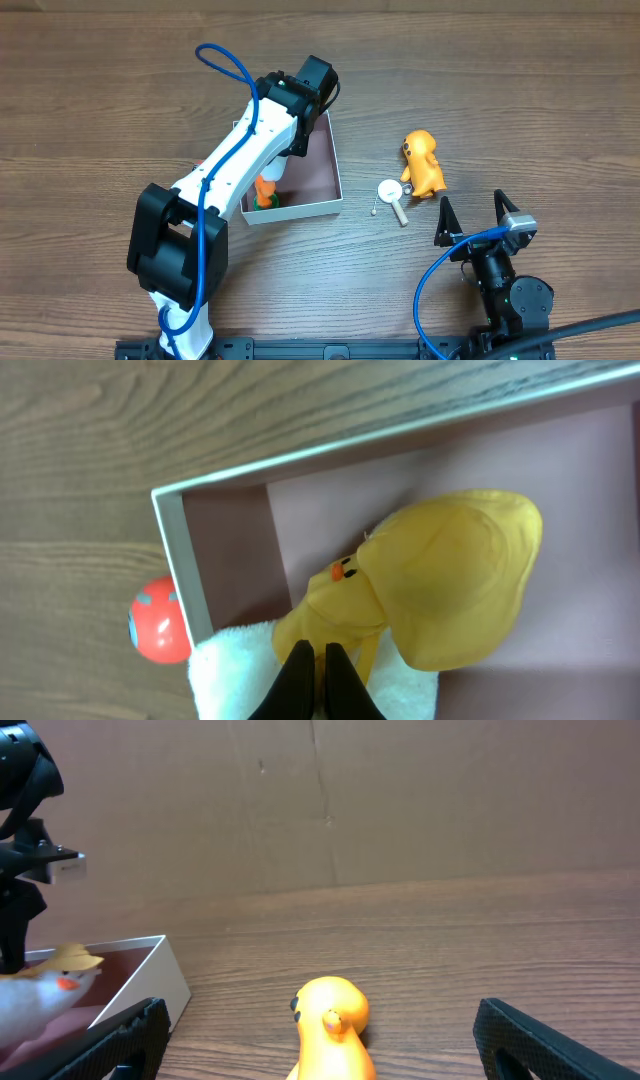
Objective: Pack container
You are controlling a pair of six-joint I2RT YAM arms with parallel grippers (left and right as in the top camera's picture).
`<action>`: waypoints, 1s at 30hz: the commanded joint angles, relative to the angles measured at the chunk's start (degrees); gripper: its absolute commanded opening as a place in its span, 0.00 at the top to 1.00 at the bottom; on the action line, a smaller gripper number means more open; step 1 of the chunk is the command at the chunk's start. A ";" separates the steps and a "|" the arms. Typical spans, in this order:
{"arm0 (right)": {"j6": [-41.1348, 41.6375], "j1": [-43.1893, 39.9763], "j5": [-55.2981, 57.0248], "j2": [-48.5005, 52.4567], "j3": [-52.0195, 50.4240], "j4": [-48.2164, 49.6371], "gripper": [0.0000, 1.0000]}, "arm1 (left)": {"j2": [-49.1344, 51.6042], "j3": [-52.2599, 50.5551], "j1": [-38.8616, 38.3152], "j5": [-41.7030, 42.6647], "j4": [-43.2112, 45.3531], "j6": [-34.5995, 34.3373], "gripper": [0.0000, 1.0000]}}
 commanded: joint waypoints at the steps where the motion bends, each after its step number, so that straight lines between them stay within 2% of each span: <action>1: -0.20 -0.26 -0.33 -0.55 -0.59 0.35 0.00 | 0.02 1.14 0.00 -1.36 -2.40 -9.66 0.96; 11: -0.20 -0.26 -0.33 -0.55 -0.59 0.35 0.00 | 0.02 1.03 0.00 -0.44 -5.97 -25.97 0.96; 15: -0.20 -0.26 -0.33 -0.55 -0.59 0.35 0.00 | 0.04 0.52 0.00 2.45 -5.99 -31.82 0.96; 25: -0.20 -0.26 -0.33 -0.55 -0.59 0.35 0.00 | 0.04 0.22 0.00 5.95 -5.77 -39.12 0.96; 30: -0.20 -0.26 -0.33 -0.55 -0.59 0.35 0.00 | 0.07 0.22 0.04 5.90 -5.46 -40.11 0.96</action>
